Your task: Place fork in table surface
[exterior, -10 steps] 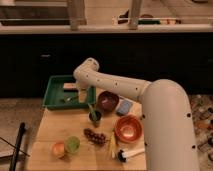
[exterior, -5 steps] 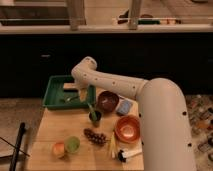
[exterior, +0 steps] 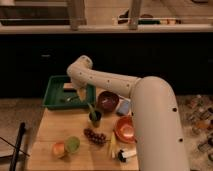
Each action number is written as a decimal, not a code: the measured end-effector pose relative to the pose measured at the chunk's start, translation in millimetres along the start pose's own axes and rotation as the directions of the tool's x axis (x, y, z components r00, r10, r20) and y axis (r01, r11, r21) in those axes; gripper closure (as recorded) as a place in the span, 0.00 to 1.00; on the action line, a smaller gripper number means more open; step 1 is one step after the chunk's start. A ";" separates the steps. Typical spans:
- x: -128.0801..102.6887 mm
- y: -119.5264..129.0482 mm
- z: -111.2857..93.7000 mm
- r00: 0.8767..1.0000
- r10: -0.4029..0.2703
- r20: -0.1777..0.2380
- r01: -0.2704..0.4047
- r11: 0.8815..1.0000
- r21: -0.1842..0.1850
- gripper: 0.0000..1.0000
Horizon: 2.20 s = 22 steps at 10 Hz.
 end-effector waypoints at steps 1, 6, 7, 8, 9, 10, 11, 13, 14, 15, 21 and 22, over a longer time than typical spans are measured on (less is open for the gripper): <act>-2.2 -2.0 2.1 0.999 -0.036 -0.005 0.036 0.999 -0.010 0.20; -17.4 -8.5 18.1 0.987 -0.159 -0.004 0.158 0.985 -0.071 0.20; -21.2 -9.9 22.9 0.984 -0.177 0.000 0.176 0.981 -0.085 0.20; -23.2 -10.3 26.4 0.983 -0.186 0.004 0.185 0.978 -0.095 0.20; -25.1 -10.6 31.6 0.981 -0.192 0.010 0.192 0.975 -0.108 0.20; -27.4 -11.0 36.4 0.980 -0.196 0.015 0.197 0.973 -0.120 0.20; -29.6 -10.9 42.1 0.980 -0.199 0.020 0.200 0.970 -0.135 0.20; -32.6 -10.3 52.1 0.979 -0.201 0.027 0.203 0.965 -0.166 0.20; -33.0 -10.1 57.1 0.980 -0.199 0.030 0.201 0.962 -0.184 0.20; -32.2 -9.0 60.0 0.980 -0.196 0.032 0.198 0.960 -0.198 0.20; -23.1 -2.4 79.0 0.988 -0.146 0.047 0.153 0.954 -0.257 0.20; -21.5 -0.1 82.3 0.989 -0.137 0.048 0.145 0.954 -0.264 0.20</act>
